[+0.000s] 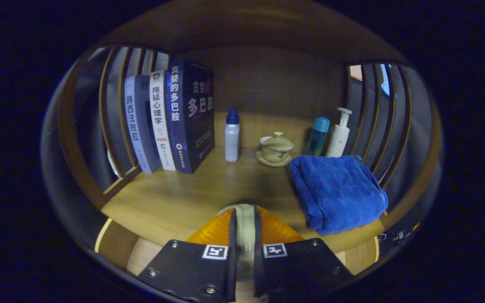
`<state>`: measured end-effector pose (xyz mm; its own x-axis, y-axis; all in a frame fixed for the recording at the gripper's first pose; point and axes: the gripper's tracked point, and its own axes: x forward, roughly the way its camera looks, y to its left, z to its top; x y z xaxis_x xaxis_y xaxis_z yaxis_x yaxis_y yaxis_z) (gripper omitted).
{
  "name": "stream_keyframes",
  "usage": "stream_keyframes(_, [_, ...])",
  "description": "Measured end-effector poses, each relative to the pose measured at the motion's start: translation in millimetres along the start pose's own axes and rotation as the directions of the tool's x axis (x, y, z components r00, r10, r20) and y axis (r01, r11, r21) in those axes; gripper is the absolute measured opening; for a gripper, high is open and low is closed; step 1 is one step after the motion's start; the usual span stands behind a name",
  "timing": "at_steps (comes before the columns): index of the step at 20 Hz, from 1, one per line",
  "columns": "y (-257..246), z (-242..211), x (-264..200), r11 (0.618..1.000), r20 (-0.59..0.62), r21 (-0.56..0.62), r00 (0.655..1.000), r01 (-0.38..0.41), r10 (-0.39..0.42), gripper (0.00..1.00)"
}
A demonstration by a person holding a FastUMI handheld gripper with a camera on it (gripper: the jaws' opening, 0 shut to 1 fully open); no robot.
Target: Pull open the drawer, take out the items inside it, and place them on the countertop above the cabinet.
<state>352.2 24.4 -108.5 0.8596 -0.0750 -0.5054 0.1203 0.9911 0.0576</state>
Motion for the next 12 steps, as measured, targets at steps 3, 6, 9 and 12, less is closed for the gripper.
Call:
stream_keyframes(3, [-4, 9, 18, 0.999, 0.023, 0.010, 0.999, 0.036, -0.036, 0.17])
stream_keyframes(6, [-9, 17, 35, 0.997, 0.048, 0.023, 0.996, 0.070, -0.071, 0.17])
stream_keyframes(9, [-12, 22, 44, 0.995, 0.067, 0.040, 0.994, 0.088, -0.090, 0.17])
stream_keyframes(12, [-9, 25, 45, 0.997, 0.094, 0.023, 0.992, 0.079, -0.081, 0.17])
